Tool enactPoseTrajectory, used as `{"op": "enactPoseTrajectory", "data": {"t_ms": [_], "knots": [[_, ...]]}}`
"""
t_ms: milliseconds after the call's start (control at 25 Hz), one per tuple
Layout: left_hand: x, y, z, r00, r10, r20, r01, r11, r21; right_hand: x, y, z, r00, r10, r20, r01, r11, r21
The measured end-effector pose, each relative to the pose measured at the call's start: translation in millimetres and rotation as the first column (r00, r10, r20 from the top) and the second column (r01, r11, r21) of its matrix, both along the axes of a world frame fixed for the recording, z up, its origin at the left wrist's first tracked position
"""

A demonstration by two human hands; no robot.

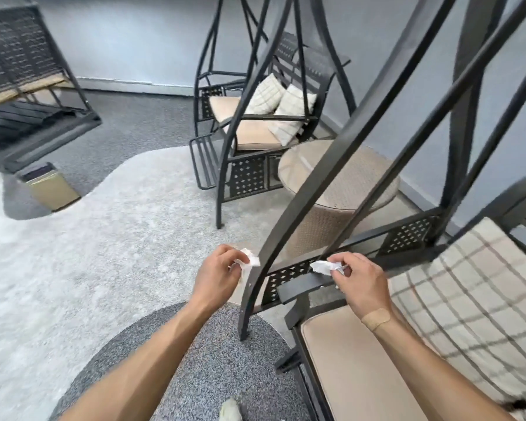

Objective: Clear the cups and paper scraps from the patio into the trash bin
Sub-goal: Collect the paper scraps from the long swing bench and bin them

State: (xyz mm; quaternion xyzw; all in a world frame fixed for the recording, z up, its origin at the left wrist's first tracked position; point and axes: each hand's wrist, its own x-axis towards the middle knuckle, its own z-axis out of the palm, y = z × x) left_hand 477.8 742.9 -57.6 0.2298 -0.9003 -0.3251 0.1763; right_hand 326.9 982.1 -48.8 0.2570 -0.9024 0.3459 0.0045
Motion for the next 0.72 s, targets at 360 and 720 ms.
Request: {"op": "enactPoseTrajectory", "data": {"t_ms": [360, 720], "knots": [[142.5, -135.1, 1.3, 0.923, 0.386, 0.000, -0.386, 0.923, -0.013, 61.8, -193.8, 12.5, 0.932, 0.353, -0.075, -0.350, 0.935, 0.055], [253.4, -272.8, -0.3, 0.811, 0.580, -0.075, -0.576, 0.814, 0.069, 154.4, -394.5, 26.6, 0.808, 0.577, -0.118, -0.576, 0.816, 0.046]]}}
